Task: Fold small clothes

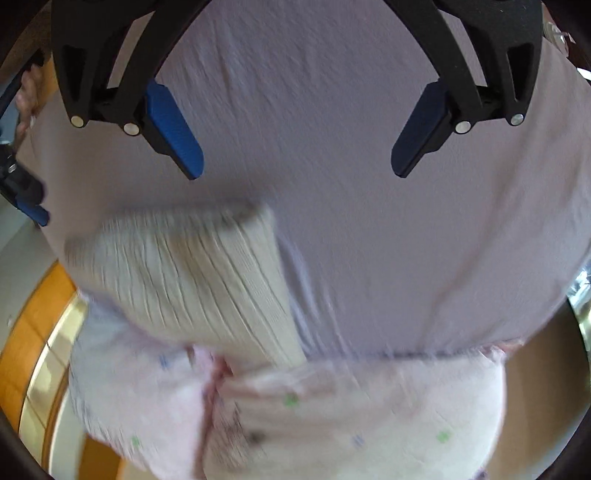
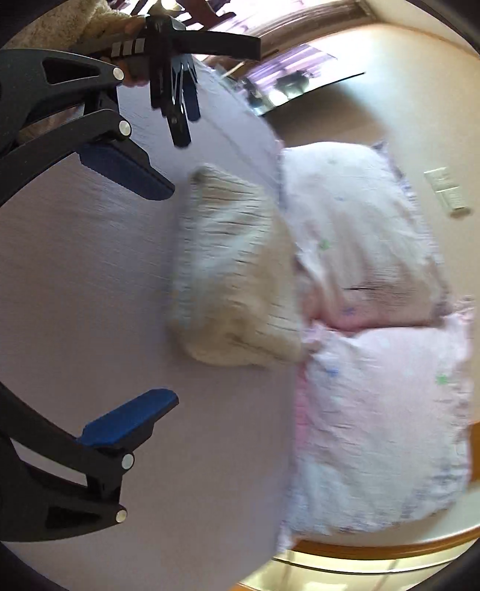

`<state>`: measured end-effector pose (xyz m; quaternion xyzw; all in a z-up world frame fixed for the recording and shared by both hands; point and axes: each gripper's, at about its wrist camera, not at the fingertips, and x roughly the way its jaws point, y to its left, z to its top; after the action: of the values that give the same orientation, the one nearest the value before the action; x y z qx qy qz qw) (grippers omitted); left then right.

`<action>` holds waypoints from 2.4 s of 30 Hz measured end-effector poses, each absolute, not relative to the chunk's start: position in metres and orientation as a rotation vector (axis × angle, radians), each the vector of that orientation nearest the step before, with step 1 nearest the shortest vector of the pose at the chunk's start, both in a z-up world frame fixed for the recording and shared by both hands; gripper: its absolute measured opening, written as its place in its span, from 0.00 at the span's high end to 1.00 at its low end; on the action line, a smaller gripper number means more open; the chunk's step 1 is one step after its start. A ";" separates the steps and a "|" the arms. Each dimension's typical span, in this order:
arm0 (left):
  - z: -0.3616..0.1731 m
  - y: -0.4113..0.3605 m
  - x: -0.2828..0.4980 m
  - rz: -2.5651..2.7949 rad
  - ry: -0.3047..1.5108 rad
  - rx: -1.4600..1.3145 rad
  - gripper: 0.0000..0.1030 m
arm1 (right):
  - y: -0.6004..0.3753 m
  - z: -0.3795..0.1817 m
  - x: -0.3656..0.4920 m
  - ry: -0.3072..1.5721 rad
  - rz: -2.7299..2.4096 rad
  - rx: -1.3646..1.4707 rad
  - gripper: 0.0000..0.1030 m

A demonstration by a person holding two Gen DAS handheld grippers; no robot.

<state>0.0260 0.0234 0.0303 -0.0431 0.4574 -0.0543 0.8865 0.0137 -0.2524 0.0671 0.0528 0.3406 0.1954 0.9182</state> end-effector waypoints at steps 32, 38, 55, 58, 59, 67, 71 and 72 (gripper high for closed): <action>0.008 0.003 0.034 -0.018 0.965 0.037 0.02 | -0.189 0.014 0.029 0.868 0.200 -0.054 0.01; 0.007 0.001 0.031 -0.012 0.963 0.035 0.02 | -0.189 0.014 0.029 0.868 0.201 -0.054 0.01; 0.007 0.001 0.032 -0.020 0.972 0.041 0.02 | -0.189 0.014 0.029 0.868 0.201 -0.054 0.01; 0.006 0.001 0.031 -0.020 0.973 0.041 0.02 | -0.189 0.014 0.029 0.868 0.201 -0.054 0.01; 0.006 0.001 0.031 -0.019 0.973 0.040 0.02 | -0.189 0.014 0.029 0.868 0.201 -0.054 0.01; 0.006 0.000 0.031 -0.019 0.973 0.040 0.02 | -0.189 0.014 0.029 0.868 0.201 -0.054 0.01; 0.006 0.000 0.032 -0.019 0.973 0.040 0.02 | -0.189 0.014 0.029 0.868 0.201 -0.054 0.01; 0.006 0.000 0.032 -0.019 0.973 0.040 0.02 | -0.189 0.014 0.029 0.868 0.201 -0.054 0.01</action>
<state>0.0316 0.0005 0.0062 0.0193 0.4674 -0.0091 0.8838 0.0292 -0.1889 0.0142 -0.0260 0.4196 0.0971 0.9021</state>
